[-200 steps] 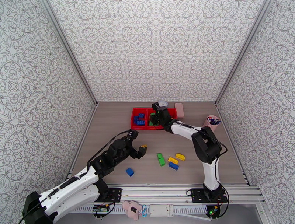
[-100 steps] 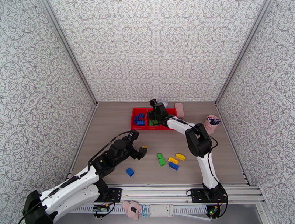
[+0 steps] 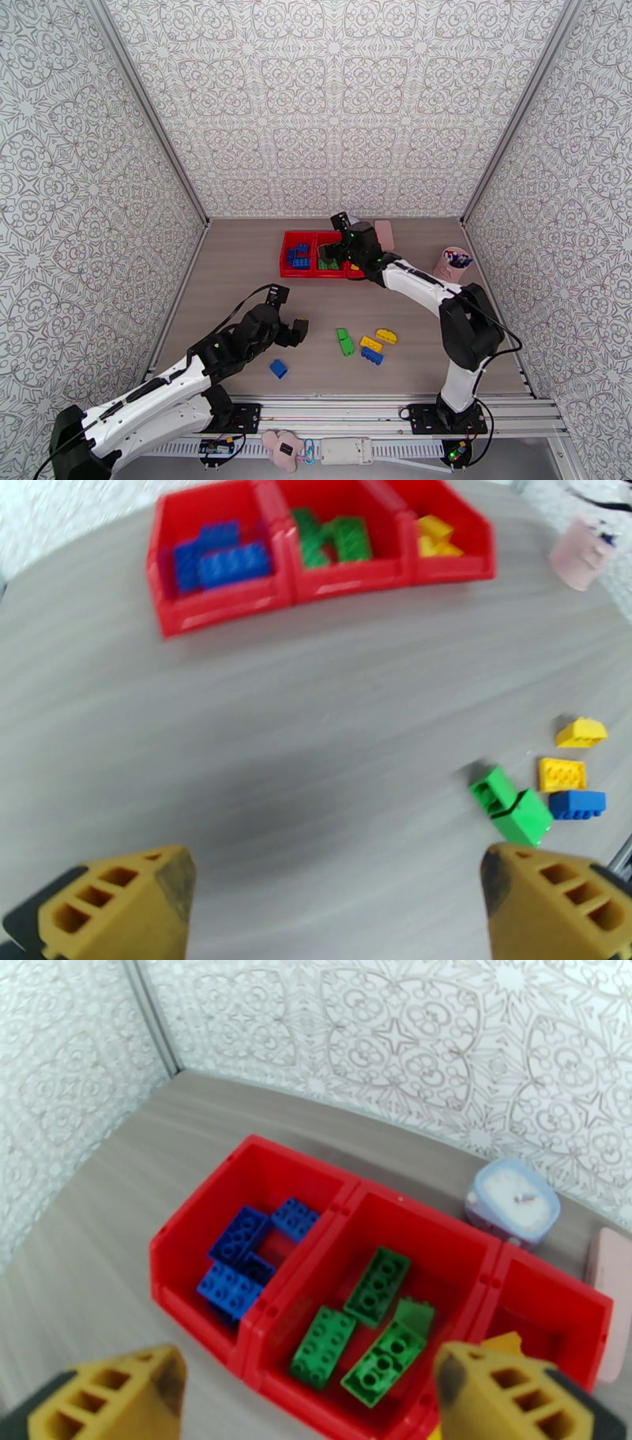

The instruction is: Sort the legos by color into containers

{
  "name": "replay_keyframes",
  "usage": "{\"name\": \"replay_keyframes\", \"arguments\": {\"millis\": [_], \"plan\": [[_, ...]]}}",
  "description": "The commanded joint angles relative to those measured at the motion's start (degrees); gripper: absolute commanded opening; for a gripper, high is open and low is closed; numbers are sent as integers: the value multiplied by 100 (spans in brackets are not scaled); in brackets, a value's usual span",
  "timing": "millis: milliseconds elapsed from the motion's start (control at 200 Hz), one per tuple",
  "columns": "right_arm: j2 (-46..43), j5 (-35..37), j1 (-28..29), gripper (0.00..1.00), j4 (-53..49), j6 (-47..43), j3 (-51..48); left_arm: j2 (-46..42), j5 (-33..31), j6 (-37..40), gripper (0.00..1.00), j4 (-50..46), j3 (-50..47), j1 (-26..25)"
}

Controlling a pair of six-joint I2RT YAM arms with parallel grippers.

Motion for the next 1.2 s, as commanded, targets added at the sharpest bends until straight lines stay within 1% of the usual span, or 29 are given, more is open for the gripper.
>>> {"name": "replay_keyframes", "arguments": {"millis": [0, 125, 190, 240, 315, 435, 520, 630, 765, 915, 1080, 1195], "plan": [[-432, -260, 96, 88, 85, -244, -553, 86, -650, -1658, 100, -1368, 272, -325], [-767, -270, 109, 88, 138, -227, -984, 431, -809, -3026, 99, -2196, 351, -894], [-865, -270, 108, 88, 231, -174, -1184, 717, -785, -3686, 99, -2509, 382, -1094], [-905, -289, 104, 88, 328, -129, -1302, 973, -644, -4004, 98, -2630, 403, -1132], [-916, -296, 109, 88, 412, -58, -1418, 1321, -455, -4260, 98, -2672, 443, -1154], [-916, -301, 118, 88, 478, -26, -1512, 1646, -333, -4394, 95, -2535, 436, -1185], [-907, -290, 124, 88, 470, -51, -1535, 1720, -319, -4466, 93, -2427, 327, -1169], [-902, -263, 120, 88, 456, -70, -1552, 1748, -108, -4424, 91, -2148, 108, -1041], [-890, -278, 118, 88, 472, -55, -1559, 1777, 87, -4458, 84, -1995, -99, -980], [-831, -298, 121, 88, 490, -35, -1563, 1852, 277, -4490, 80, -2016, -220, -965], [-802, -340, 119, 88, 526, 18, -1562, 1864, 345, -4580, 74, -2039, -325, -992], [-817, -349, 118, 88, 527, 14, -1569, 1838, 346, -4577, 66, -2039, -366, -999]]}}
